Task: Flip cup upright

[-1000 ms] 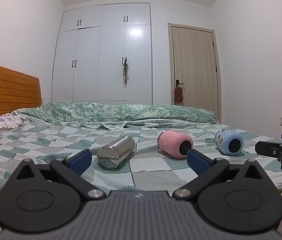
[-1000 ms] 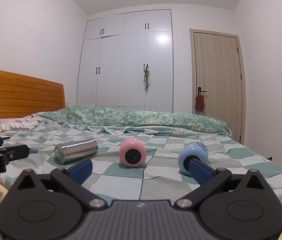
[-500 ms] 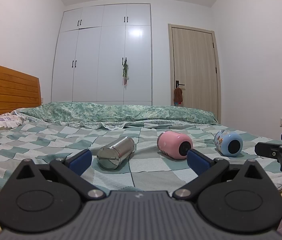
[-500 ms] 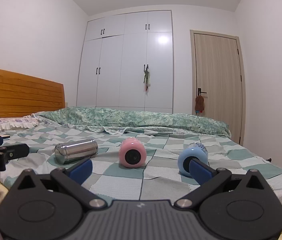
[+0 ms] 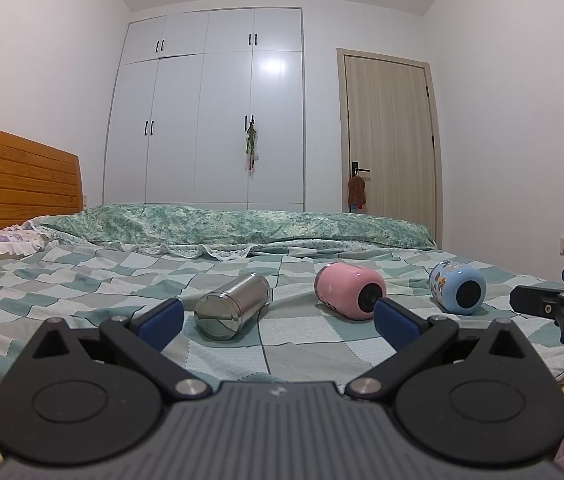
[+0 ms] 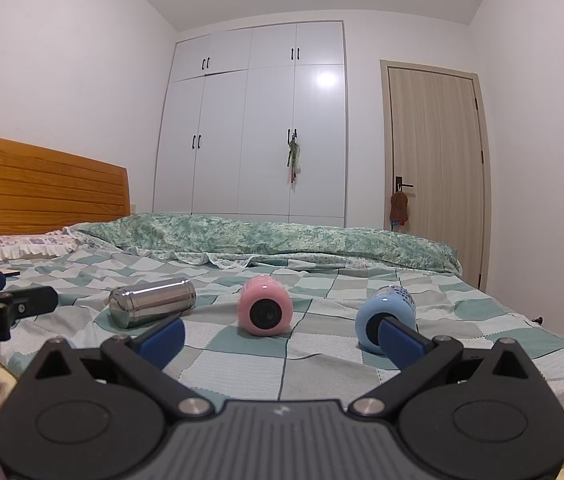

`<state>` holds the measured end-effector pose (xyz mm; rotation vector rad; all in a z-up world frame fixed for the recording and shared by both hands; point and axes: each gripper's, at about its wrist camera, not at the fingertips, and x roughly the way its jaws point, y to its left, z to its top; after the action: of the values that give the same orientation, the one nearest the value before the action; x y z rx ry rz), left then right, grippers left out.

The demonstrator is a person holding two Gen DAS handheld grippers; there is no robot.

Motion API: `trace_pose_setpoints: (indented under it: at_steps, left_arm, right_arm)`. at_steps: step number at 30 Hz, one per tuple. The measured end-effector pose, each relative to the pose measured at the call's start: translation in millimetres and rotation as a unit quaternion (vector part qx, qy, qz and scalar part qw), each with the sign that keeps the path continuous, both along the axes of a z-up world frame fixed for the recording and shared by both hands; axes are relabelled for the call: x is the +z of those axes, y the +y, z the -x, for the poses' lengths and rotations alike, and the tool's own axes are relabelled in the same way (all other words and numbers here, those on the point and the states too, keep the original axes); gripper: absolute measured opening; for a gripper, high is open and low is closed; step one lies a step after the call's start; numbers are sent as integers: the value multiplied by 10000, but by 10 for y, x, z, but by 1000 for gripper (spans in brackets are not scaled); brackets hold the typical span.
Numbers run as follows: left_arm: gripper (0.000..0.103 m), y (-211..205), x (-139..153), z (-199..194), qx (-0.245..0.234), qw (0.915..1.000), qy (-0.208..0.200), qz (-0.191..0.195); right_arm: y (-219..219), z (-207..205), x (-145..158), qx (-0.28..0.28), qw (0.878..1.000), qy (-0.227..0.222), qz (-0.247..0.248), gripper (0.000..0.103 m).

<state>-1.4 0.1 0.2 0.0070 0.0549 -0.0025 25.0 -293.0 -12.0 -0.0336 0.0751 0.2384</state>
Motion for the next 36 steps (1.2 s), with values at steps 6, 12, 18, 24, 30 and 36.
trace_pose_setpoints:
  at_steps: [6, 12, 18, 24, 30, 36]
  left_arm:
    - [103, 3, 2, 0, 0, 10000, 0, 3]
    - [103, 1, 3, 1, -1, 10000, 1, 4]
    - [103, 2, 5, 1, -4, 10000, -1, 6]
    - [103, 0, 7, 3, -7, 10000, 1, 8]
    - [103, -1, 9, 3, -11, 10000, 1, 7]
    - [103, 2, 7, 5, -9, 10000, -1, 11]
  right_arm:
    - [4, 0, 1, 0, 10000, -5, 2, 103]
    - [-7, 10, 4, -3, 10000, -5, 7, 103]
    - [-15, 11, -7, -2, 10000, -3, 3, 103]
    - [-11, 9, -16, -2, 10000, -7, 7, 103]
    - [-10, 11, -17, -2, 10000, -9, 8, 103]
    - [-10, 11, -11, -3, 10000, -7, 14, 103]
